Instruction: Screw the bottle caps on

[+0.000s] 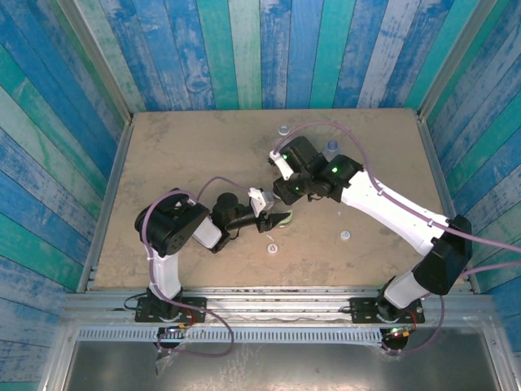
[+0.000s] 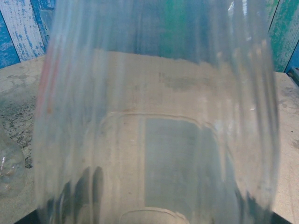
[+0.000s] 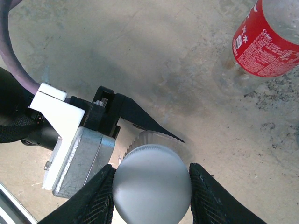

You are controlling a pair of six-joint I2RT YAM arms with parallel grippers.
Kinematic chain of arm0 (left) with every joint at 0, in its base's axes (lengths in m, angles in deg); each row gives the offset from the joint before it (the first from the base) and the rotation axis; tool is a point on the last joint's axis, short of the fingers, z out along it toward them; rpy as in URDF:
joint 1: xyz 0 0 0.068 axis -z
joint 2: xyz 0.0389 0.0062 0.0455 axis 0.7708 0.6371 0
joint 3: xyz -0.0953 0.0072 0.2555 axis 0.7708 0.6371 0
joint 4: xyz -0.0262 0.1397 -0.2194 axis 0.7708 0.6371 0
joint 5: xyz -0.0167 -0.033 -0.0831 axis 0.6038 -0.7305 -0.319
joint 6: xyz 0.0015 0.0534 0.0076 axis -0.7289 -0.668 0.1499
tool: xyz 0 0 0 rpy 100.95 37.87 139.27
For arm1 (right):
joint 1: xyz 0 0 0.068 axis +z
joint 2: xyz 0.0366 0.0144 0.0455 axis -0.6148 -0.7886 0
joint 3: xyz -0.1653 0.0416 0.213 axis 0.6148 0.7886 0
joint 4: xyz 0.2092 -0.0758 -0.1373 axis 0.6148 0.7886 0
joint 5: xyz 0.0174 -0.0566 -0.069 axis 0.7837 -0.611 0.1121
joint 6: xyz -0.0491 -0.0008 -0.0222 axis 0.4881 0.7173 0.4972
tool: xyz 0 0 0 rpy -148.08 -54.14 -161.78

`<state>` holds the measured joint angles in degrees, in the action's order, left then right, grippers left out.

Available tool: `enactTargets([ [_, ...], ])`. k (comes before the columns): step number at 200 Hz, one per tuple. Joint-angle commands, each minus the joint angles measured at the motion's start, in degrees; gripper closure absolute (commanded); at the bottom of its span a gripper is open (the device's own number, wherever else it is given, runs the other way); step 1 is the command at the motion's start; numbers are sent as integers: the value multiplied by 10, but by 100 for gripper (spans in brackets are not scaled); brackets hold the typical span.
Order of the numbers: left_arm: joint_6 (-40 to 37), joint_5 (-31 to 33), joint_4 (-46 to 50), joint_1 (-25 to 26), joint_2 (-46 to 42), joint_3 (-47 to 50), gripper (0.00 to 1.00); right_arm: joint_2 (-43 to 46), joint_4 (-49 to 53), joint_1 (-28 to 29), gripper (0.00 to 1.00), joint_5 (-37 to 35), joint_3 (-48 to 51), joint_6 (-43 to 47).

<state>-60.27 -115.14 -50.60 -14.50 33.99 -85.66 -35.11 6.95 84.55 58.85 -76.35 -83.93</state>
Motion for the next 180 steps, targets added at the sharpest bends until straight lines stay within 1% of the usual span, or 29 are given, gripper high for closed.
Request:
enactTargets([
  [1,-7,-3,13,3,19,-3,42,-12,29,0,57,20,-14,7],
  [54,-6,-3,13,2,20,-2,42,-14,39,-1,55,20,-16,-1],
  [86,-4,-4,13,2,19,-2,42,-14,40,-1,51,17,-19,-1],
  [125,-7,-4,13,2,19,-1,42,-17,40,-1,51,15,-23,-2],
  [145,-7,-3,15,3,21,-1,41,-15,40,-1,49,15,-25,0],
  [160,-7,-3,13,3,21,-1,41,-11,40,-1,46,12,-24,0],
  [172,-6,-2,14,3,22,-1,41,-8,40,0,38,11,-23,0],
  [180,-6,-3,13,2,21,-1,41,-6,40,0,35,10,-23,-1],
])
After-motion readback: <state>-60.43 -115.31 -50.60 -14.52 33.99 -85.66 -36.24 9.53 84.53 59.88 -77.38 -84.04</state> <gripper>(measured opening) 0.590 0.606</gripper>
